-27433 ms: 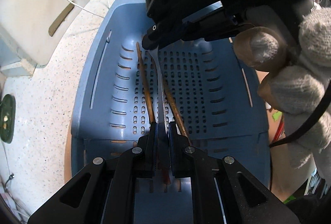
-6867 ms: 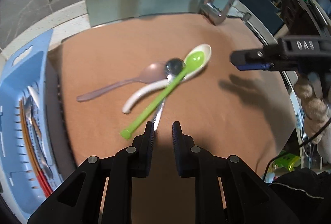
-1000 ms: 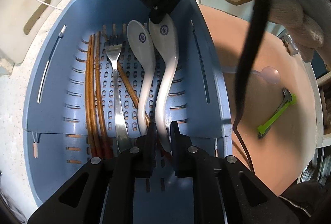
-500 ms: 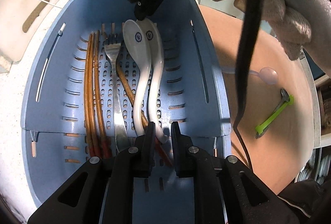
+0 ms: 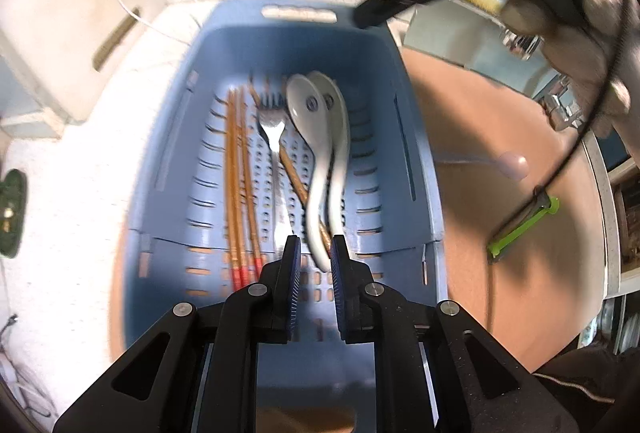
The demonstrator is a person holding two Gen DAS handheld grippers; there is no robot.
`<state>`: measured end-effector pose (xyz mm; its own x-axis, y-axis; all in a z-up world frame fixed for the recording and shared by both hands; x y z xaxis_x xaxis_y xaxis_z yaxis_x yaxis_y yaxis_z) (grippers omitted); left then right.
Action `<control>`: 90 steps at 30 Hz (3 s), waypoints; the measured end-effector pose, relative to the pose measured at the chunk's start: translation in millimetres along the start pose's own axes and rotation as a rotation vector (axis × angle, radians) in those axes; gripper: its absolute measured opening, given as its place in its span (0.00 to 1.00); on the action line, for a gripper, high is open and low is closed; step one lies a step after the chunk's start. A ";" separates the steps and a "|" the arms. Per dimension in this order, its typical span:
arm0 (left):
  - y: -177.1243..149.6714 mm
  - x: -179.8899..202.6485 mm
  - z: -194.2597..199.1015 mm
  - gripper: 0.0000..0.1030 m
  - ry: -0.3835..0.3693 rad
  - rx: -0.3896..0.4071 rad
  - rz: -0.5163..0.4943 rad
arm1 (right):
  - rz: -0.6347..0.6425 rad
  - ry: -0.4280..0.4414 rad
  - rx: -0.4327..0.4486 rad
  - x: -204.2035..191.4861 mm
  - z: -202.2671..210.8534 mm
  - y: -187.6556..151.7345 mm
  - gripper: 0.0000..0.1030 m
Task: Organize utensils
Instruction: 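Move both tools back over the remaining spoons on the cloth, then lower the left tool toward the metal spoon while the right tool lowers toward the green spoon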
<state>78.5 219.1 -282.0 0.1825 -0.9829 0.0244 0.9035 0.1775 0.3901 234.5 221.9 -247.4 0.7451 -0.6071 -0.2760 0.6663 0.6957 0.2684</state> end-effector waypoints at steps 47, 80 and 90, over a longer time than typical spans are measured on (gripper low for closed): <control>-0.3 200.1 -43.2 0.13 -0.095 -0.074 -0.475 | -0.776 0.310 0.271 143.3 67.8 -285.5 0.25; -18.8 240.9 -50.0 0.16 -0.094 -0.096 -0.649 | -0.936 0.284 0.176 148.9 21.2 -288.0 0.25; -12.5 238.8 -54.8 0.20 -0.125 -0.105 -0.605 | -0.942 0.266 0.178 149.2 19.5 -288.6 0.21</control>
<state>132.1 -15.1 -331.4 -0.4145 -0.9079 -0.0625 0.8671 -0.4148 0.2759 153.9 -77.0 -348.0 -0.1065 -0.7611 -0.6398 0.9935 -0.1070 -0.0382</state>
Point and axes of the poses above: each gripper's, at about its wrist camera, not at the fingertips, and z roughly against the way its jaws point, x to its right, y to its top, the point moved 10 cm from there along -z, roughly the way its jaws point, and after that the axes turned 6 degrees about y, right-handed, at the moved point
